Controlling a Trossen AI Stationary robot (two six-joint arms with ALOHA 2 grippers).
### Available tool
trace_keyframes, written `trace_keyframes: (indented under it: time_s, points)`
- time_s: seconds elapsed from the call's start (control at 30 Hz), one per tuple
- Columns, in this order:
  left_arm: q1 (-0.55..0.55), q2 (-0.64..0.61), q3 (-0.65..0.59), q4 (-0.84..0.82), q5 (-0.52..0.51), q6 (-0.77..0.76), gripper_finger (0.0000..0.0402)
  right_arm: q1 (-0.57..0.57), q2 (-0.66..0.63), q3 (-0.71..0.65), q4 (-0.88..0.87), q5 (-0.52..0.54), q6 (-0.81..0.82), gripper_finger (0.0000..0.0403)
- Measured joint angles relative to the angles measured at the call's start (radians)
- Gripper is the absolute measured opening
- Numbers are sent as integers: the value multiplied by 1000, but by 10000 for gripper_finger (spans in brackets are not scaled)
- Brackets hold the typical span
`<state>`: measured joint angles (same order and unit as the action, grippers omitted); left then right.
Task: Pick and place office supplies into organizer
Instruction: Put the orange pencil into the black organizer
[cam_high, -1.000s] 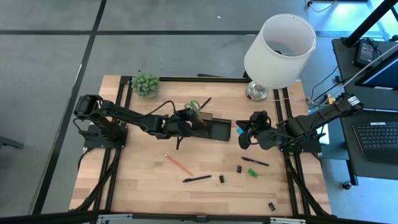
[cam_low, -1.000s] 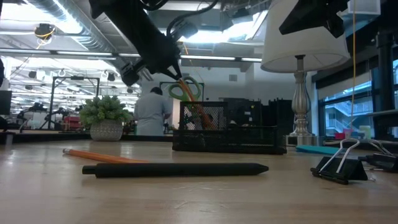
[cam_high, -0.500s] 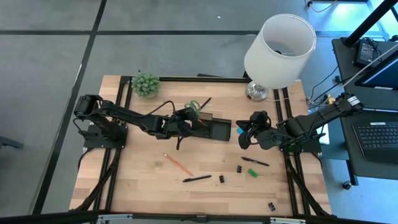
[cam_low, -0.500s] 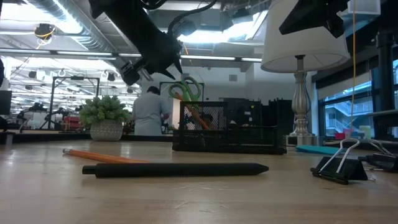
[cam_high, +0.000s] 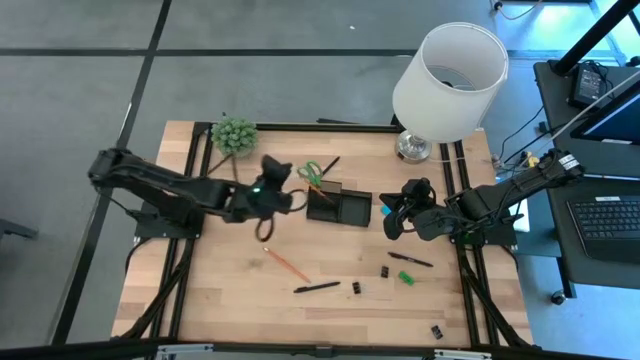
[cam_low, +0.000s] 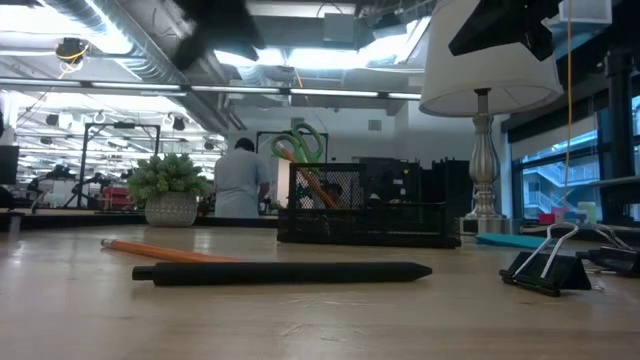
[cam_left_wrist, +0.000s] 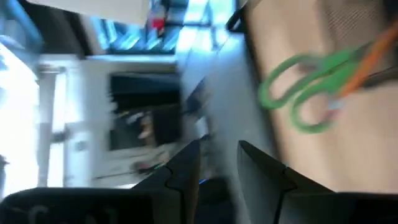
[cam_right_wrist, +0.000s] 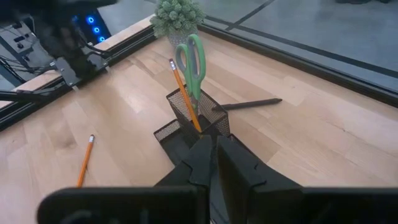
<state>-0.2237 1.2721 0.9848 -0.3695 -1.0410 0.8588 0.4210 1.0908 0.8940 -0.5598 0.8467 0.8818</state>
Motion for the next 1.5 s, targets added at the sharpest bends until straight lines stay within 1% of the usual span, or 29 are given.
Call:
trace_keyframes:
  time_s: [0.03, 0.07, 0.13, 0.2, 0.23, 0.3, 0.37, 0.43, 0.57, 0.83, 0.93, 1.1, 1.27, 1.37, 1.5]
  points:
    - [-18, -27, 0, -59, 52, -78, 100, 0, 0, 0, 0, 0, 0, 29]
    - [-34, -53, 0, -120, 130, -166, 100, 0, 0, 0, 0, 0, 0, 29]
    - [-54, -102, 0, -241, 339, -339, 100, 0, 0, 0, 0, 0, 0, 29]
    - [-60, -139, 0, -321, 562, -486, 100, 0, 0, 0, 0, 2, 0, 29]
    - [-61, -152, 0, -352, 654, -543, 100, 0, 0, 0, 0, 6, 0, 29]
    - [-62, -168, 0, -396, 797, -620, 100, 0, 0, 0, 1, 21, 0, 29]
    - [-72, -171, 0, -422, 877, -639, 100, 0, 0, 0, 0, 37, 0, 29]
    - [-91, -163, -8, -429, 906, -631, 100, 0, 0, 0, 0, 52, -1, 29]
    - [-122, -128, -60, -437, 913, -590, 100, 0, 0, 0, 0, 59, -1, 29]
    - [-143, -33, -163, -383, 908, -639, 100, 0, 0, 0, 1, 59, 0, 29]
    - [-143, 10, -168, -376, 907, -640, 100, 0, 0, 0, 4, 59, 0, 29]
    - [-143, 95, -168, -307, 908, -654, 100, 0, 0, 0, 8, 59, 0, 29]
    - [-142, 189, -168, -297, 938, -666, 100, 0, 0, 0, 8, 59, 0, 29]
    - [-132, 214, -168, -274, 939, -677, 100, 0, 0, 0, 8, 59, 0, 29]
    - [-113, 217, -168, -276, 924, -681, 100, 0, 0, 0, 8, 58, 0, 29]
